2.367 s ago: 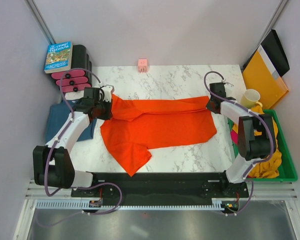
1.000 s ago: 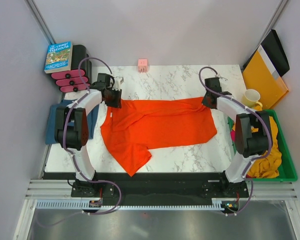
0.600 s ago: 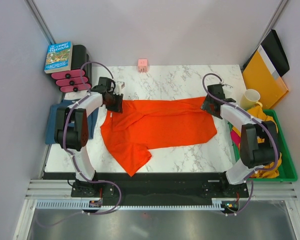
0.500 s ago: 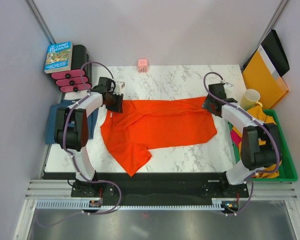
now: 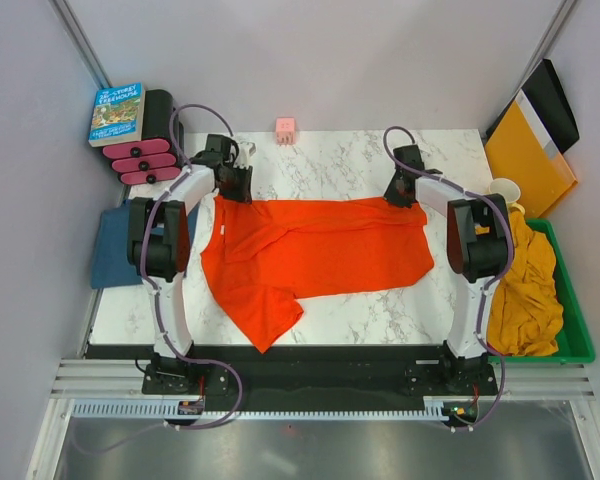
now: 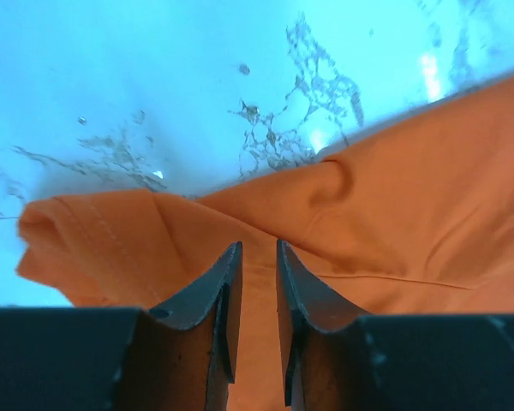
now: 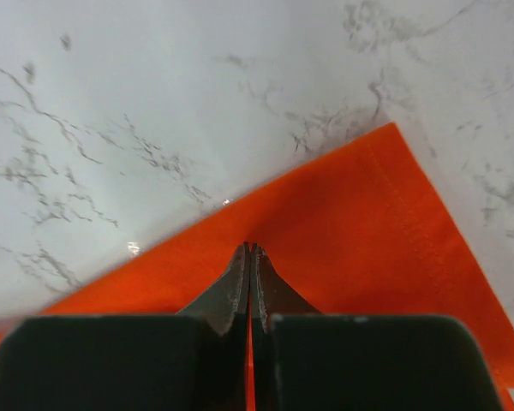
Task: Fold and stack the t-shirts
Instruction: Fold the flattened tshirt in 1/3 of the way
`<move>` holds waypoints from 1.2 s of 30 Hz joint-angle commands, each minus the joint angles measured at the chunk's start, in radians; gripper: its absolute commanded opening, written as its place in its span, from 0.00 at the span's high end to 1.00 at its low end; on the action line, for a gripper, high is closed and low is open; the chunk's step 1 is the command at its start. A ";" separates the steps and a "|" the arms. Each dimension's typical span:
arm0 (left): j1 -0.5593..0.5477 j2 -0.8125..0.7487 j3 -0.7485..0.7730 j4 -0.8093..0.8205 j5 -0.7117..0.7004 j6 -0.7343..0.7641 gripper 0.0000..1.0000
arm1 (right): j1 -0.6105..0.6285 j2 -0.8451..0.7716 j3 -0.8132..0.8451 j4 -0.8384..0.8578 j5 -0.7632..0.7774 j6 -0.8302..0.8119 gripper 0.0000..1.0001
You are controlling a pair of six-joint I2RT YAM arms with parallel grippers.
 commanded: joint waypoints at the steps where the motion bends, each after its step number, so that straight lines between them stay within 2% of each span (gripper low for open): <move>1: -0.008 0.063 0.060 -0.089 -0.041 -0.014 0.72 | 0.005 0.058 0.083 -0.050 -0.043 0.010 1.00; 9: -0.007 0.085 0.060 -0.145 -0.102 0.031 0.73 | 0.002 0.114 0.117 -0.083 -0.044 0.010 1.00; 18: 0.009 0.200 0.227 -0.211 -0.200 0.060 0.73 | -0.033 0.196 0.183 -0.162 -0.034 0.031 1.00; 21: 0.010 0.269 0.346 -0.260 -0.204 0.069 0.73 | -0.058 0.213 0.190 -0.168 -0.044 0.055 1.00; 24: 0.009 0.350 0.536 -0.323 -0.217 0.074 0.73 | -0.063 0.217 0.180 -0.168 -0.046 0.069 1.00; 30: 0.007 0.448 0.730 -0.353 -0.251 0.104 0.69 | -0.073 0.262 0.209 -0.162 -0.025 0.054 0.99; 33: 0.009 0.441 0.742 -0.355 -0.251 0.098 0.66 | -0.076 0.288 0.270 -0.160 -0.052 0.020 0.92; 34: 0.009 0.421 0.732 -0.353 -0.242 0.084 0.64 | -0.075 0.282 0.272 -0.154 -0.061 0.010 0.87; 35: 0.012 0.398 0.718 -0.350 -0.213 0.072 0.59 | -0.069 0.233 0.257 -0.107 -0.069 -0.007 0.83; 36: 0.016 0.331 0.672 -0.331 -0.195 0.057 0.56 | -0.063 0.196 0.232 -0.075 -0.061 -0.016 0.68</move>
